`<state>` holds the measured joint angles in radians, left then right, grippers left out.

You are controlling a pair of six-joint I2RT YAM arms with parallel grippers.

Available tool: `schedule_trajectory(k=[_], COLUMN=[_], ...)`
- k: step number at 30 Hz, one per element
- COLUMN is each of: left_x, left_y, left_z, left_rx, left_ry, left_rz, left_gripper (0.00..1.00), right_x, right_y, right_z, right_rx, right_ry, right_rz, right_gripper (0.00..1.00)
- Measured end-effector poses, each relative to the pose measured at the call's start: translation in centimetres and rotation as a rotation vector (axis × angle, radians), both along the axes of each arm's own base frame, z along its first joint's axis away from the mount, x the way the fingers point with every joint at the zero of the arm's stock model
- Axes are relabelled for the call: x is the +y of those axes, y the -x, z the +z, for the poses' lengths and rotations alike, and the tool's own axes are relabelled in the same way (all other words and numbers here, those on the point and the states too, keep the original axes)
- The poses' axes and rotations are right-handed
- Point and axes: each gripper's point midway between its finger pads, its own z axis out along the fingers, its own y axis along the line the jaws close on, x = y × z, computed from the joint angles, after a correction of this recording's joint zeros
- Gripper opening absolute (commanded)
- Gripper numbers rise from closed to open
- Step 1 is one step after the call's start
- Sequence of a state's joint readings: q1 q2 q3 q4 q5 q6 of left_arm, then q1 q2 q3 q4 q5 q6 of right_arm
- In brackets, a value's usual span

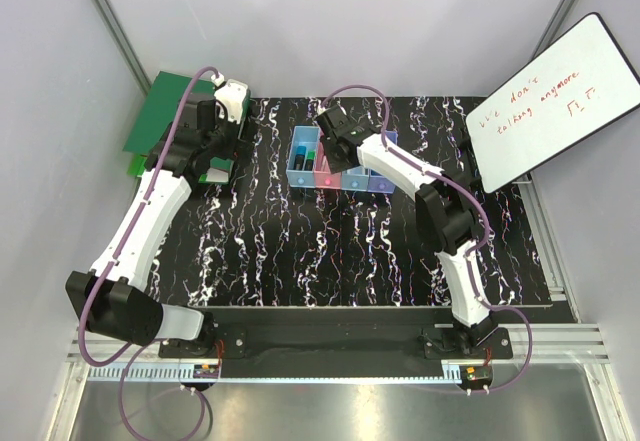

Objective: Sort the stationery into containers
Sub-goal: Move the storage box to the center of the board.

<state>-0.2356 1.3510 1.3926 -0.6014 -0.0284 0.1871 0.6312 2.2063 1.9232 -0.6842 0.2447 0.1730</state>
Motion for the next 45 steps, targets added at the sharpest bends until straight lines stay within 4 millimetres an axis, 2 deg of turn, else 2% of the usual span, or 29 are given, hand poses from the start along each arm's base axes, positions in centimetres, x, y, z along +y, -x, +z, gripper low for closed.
schedule_trajectory(k=[8,16,23,28,30,33,35,43,45], left_x=[0.0,0.1,0.1,0.1,0.1,0.1,0.1,0.1,0.1], left_y=[0.0,0.0,0.0,0.0,-0.1,-0.1,-0.1,-0.2,-0.3], left_z=[0.0,0.0,0.0,0.0,0.1,0.4,0.6,1.1,1.3], left_rx=[0.000,-0.003,-0.003,-0.004,-0.006,-0.011,-0.016,-0.028,-0.033], left_ry=[-0.001,-0.012,-0.016,-0.016,-0.016,-0.017,-0.017,-0.019,-0.021], left_rz=[-0.001,-0.008,-0.010,-0.011,-0.011,-0.012,-0.013,-0.016,-0.017], left_gripper=[0.99,0.99,0.99,0.99,0.99,0.99,0.99,0.99,0.99], right_x=[0.1,0.0,0.1,1.1,1.3,1.3,1.1,0.8,0.8], right_y=[0.0,1.0,3.5,5.8,6.5,7.5,8.0,8.7,8.9], right_z=[-0.7,-2.2,-2.7,-2.4,-2.4,-2.6,-2.7,-2.8,-2.7], right_rx=[-0.005,0.031,0.072,0.098,0.111,0.130,0.143,0.169,0.175], right_ry=[-0.015,-0.010,0.000,0.003,0.002,0.001,0.000,-0.004,-0.004], right_rz=[-0.009,-0.013,0.006,0.028,0.025,0.013,-0.004,-0.057,-0.075], right_gripper=[0.38,0.38,0.38,0.37,0.33,0.21,0.19,0.00,0.00])
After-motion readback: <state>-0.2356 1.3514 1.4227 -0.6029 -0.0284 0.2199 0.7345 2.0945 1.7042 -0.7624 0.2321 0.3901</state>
